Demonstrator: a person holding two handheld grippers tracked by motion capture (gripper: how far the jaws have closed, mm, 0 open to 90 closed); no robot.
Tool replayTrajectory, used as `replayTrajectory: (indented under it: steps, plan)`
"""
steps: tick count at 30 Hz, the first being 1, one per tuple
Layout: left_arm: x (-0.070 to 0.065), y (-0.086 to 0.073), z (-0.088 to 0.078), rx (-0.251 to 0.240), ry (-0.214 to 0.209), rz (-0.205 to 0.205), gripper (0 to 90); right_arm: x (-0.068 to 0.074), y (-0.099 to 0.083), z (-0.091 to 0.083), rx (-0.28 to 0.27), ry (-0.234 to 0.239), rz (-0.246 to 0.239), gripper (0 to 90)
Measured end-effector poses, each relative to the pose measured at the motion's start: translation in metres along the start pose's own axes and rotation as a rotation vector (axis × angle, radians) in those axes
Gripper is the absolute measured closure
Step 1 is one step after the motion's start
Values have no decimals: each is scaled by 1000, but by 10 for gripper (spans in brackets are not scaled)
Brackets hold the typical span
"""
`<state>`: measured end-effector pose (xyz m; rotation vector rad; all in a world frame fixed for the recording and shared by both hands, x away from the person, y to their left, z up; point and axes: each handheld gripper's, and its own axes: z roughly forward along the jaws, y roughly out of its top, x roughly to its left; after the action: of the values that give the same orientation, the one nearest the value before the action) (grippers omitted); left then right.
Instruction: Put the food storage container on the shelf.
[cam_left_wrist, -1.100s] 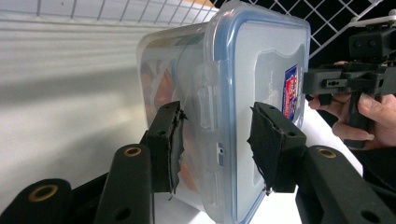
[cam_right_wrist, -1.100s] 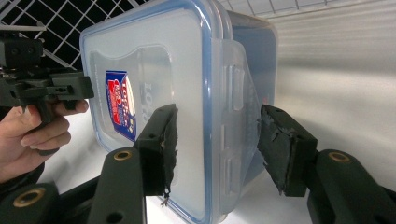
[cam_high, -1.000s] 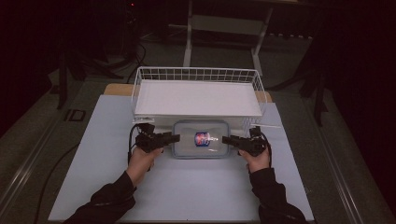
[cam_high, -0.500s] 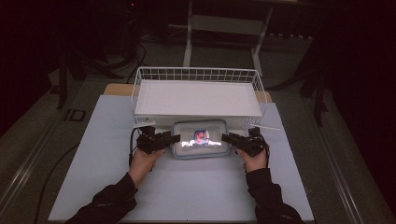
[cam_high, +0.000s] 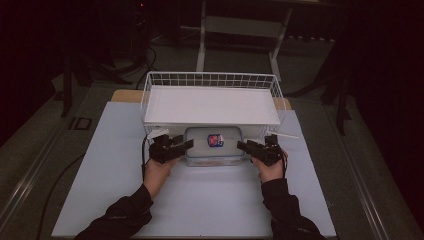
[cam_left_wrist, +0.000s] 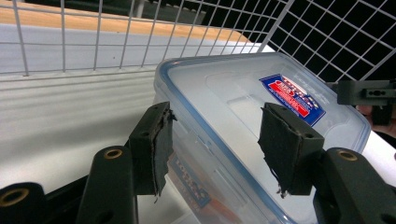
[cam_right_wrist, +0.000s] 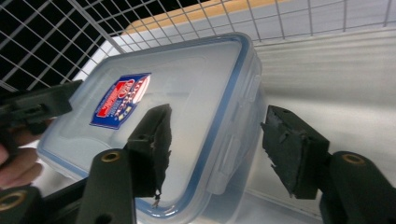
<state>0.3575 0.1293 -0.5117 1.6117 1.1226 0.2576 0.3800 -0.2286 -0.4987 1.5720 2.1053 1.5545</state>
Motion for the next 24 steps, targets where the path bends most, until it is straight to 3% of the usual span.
replayTrajectory:
  steps: [4, 6, 9, 10, 17, 23, 24]
  plan:
    - [-5, 3, -9, 3, -15, 33, 431, 7, -1, -4, 1, -15, -49, 398]
    - [-10, 5, -15, 6, -21, 1, 409, 11, -2, -9, -6, -20, -70, 386]
    - [-10, 6, -23, 23, -39, -10, 393, 18, -3, -17, -15, -13, -88, 379]
    - [-9, 5, -26, 28, -41, 4, 393, 21, -4, -19, -20, -13, -101, 379]
    - [-4, -3, -44, 61, -70, -29, 393, 36, -12, -31, -30, 46, -124, 384]
    - [-4, -17, -57, 91, -116, -22, 348, 53, -23, -31, -16, 63, -168, 441]
    - [-3, -19, -59, 96, -130, -14, 306, 55, -25, -30, -9, 69, -174, 463]
